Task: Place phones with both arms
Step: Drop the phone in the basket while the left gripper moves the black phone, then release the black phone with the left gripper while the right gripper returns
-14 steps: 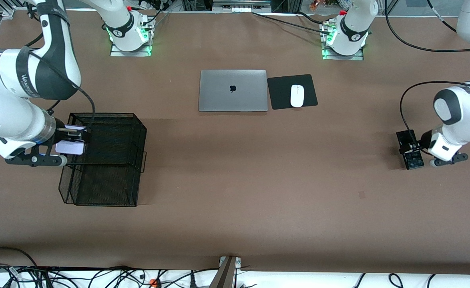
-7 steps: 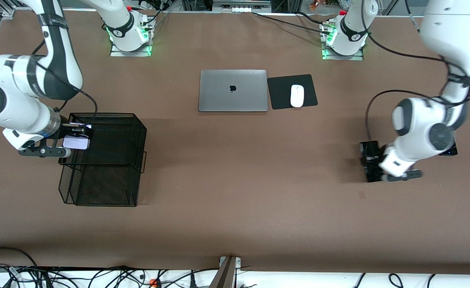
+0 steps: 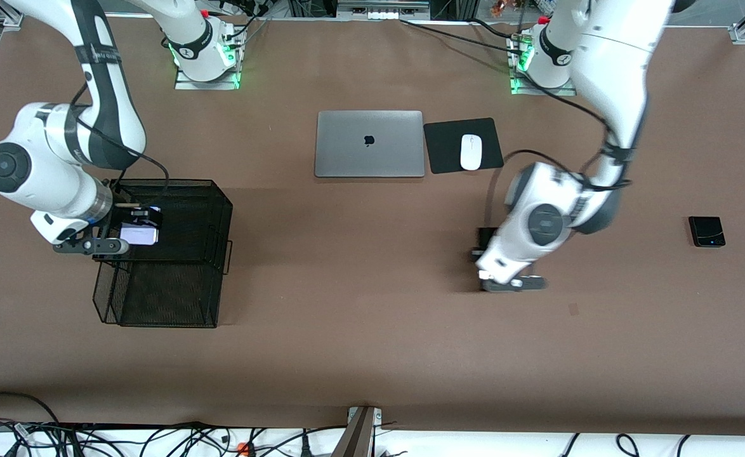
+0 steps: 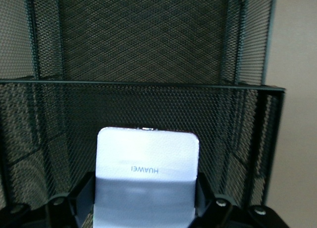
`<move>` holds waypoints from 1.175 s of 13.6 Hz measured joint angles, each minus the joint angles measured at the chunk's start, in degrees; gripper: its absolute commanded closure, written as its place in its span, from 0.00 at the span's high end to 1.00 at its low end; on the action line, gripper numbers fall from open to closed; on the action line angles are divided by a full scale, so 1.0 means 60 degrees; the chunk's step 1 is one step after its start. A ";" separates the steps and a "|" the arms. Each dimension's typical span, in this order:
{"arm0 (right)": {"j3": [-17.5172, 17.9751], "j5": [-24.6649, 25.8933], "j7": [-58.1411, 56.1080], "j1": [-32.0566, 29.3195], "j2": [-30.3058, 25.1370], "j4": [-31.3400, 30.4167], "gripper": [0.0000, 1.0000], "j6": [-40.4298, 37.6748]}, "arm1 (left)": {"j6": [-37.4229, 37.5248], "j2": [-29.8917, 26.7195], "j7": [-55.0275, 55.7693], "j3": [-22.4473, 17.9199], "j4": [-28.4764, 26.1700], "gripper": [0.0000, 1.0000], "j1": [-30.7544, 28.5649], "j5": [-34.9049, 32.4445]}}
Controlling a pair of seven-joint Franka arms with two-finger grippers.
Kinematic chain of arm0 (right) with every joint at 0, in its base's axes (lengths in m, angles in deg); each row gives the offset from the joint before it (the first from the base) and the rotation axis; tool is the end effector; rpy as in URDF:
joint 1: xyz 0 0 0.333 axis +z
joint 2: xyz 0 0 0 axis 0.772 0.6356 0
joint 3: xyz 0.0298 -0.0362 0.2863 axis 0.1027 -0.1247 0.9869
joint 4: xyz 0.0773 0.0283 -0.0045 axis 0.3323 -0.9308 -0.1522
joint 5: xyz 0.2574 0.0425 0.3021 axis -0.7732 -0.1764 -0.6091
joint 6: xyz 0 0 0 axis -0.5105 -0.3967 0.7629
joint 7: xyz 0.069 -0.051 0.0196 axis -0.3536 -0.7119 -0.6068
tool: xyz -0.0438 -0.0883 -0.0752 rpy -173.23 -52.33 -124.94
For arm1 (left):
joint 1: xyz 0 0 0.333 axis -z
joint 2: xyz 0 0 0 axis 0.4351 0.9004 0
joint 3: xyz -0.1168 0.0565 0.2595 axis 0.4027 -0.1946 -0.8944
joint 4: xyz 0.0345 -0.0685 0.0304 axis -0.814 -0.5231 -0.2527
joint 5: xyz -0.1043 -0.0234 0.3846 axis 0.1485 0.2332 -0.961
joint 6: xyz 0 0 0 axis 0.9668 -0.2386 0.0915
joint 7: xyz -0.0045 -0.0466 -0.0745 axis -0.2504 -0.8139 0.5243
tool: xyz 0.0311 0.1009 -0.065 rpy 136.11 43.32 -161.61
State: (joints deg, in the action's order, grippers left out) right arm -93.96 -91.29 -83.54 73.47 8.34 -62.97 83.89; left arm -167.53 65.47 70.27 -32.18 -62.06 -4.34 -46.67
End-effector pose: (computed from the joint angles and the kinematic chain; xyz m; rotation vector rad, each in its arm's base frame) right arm 0.5973 0.0038 0.2824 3.1069 0.0329 -0.1144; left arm 0.6182 -0.2686 0.1872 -3.1167 -0.1246 0.1532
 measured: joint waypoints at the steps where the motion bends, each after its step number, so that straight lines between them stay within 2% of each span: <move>1: -0.0003 -0.0045 -0.0040 -0.0025 0.0108 0.0000 0.00 0.0057 | 0.0342 0.0191 0.0446 0.0002 0.0513 0.00 0.0442 0.0000; 2: -0.0004 -0.0059 -0.0059 -0.0045 0.0185 0.0001 0.00 0.0090 | 0.0533 0.0355 0.0808 -0.0001 0.0904 0.00 0.0831 0.0000; 4: -0.0013 -0.0063 -0.0076 -0.0055 0.0232 0.0001 0.80 0.0112 | 0.0634 0.0663 0.1454 -0.0005 0.1421 0.00 0.1463 0.0000; 5: -0.0018 -0.0064 -0.0087 -0.0056 0.0230 0.0003 0.99 0.0116 | 0.0640 0.0865 0.1737 -0.0005 0.1664 0.00 0.1724 0.0000; 7: -0.0025 -0.0066 -0.0095 -0.0056 0.0225 0.0025 1.00 0.0121 | 0.0625 0.1400 0.2318 -0.0003 0.2345 0.00 0.2164 0.0000; 11: -0.0044 -0.0068 -0.0105 -0.0055 0.0102 0.0364 0.99 0.0078 | 0.0264 0.2716 0.3671 -0.0009 0.4311 0.00 0.2919 0.0001; 13: -0.0048 -0.0069 -0.0105 -0.0055 0.0068 0.0858 0.99 -0.0363 | -0.0309 0.3176 0.3820 -0.0034 0.4709 0.00 0.3144 0.0001; 16: -0.0046 -0.0202 -0.0042 -0.0049 0.0053 0.1867 0.99 -0.1433 | -0.0844 0.3622 0.3816 -0.0092 0.4841 0.00 0.3338 0.0001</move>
State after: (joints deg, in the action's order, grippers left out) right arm -94.24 -92.50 -83.79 73.18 8.66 -51.76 75.30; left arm -172.60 87.20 93.17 -32.73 -33.02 15.68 -46.66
